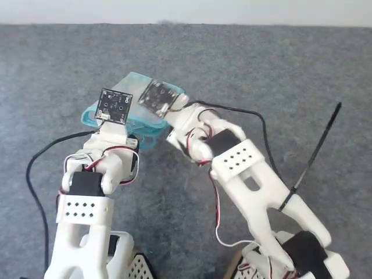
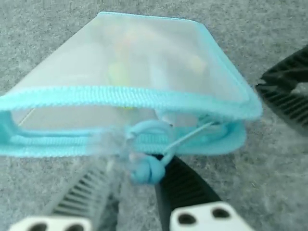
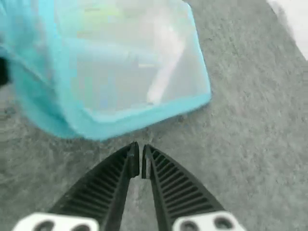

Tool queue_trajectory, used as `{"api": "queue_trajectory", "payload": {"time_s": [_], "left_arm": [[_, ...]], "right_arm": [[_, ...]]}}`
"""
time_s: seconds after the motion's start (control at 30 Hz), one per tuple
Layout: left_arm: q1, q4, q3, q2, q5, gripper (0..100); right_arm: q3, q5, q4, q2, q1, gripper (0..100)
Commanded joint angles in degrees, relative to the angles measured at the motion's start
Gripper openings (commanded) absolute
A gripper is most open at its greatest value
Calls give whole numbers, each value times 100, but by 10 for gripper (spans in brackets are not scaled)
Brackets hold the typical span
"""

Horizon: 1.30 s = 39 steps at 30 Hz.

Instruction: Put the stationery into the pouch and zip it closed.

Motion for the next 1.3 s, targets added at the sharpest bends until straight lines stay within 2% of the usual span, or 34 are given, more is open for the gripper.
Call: {"api": "queue_trajectory", "payload": {"time_s": [0.0, 0.1, 0.27, 0.47, 0.7, 0.87, 1.03, 1.27], "left_arm": [[9, -44, -145, -97, 35, 12], [9, -44, -145, -97, 35, 12], [-26, -44, -154, -114, 35, 12], [0, -44, -163, -105, 26, 12], [9, -18, -163, -141, 35, 12], [-35, -9, -163, -149, 26, 12], [-35, -35, -154, -149, 18, 12], [-35, -26, -163, -149, -105, 12]], "right_arm": [[-369, -88, 215, -127, -66, 6], [-334, -88, 488, -224, -462, 23], [-53, -88, 585, -884, -954, 208], [220, -70, 321, -1103, -892, 362], [202, -88, 57, -1015, -637, 369], [-387, -431, 101, -277, -470, 371], [-818, -440, 189, 365, -541, 372], [-914, -563, 286, 426, -593, 372]]}}
